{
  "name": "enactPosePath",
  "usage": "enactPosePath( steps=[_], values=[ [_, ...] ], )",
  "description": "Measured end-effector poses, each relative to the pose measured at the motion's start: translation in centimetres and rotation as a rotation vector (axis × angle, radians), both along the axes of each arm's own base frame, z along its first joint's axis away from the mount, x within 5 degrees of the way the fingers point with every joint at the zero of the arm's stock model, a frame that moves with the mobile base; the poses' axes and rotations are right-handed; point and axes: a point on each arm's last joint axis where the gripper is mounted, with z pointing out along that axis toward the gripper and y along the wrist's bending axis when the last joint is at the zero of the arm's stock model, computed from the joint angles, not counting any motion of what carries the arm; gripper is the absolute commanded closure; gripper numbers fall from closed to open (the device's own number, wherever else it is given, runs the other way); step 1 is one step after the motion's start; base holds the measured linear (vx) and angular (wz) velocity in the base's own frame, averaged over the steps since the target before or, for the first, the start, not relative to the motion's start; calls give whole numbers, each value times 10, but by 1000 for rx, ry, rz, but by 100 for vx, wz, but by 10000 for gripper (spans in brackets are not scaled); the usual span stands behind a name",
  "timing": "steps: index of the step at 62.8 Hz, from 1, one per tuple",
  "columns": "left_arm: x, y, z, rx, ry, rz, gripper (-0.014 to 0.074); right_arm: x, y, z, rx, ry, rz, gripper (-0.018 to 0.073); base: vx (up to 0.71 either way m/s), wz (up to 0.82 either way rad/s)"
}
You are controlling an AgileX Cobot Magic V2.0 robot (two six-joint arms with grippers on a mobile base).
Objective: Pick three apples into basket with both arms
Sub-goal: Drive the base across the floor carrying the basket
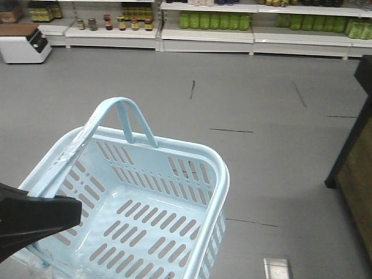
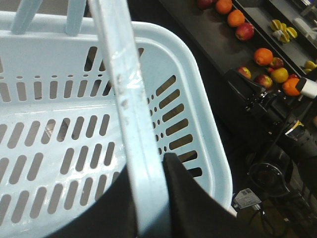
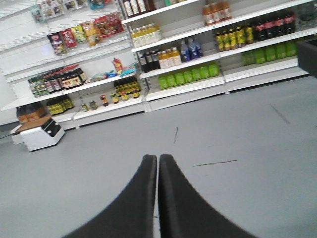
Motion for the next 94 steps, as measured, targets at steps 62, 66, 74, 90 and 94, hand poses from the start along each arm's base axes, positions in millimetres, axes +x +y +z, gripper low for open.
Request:
enactPosePath(
  steps=[62,66,74,90,94],
  values=[
    [0,0,0,1,0,-1,604,0,0,0,0,0,0,564,17,27],
    [0,0,0,1,0,-1,604,0,0,0,0,0,0,564,24,-13],
    [0,0,0,1,0,-1,604,0,0,0,0,0,0,564,25,-20],
    [0,0,0,1,0,-1,604,0,0,0,0,0,0,564,26,-28],
    [0,0,0,1,0,-1,604,0,0,0,0,0,0,564,26,-30]
  ],
)
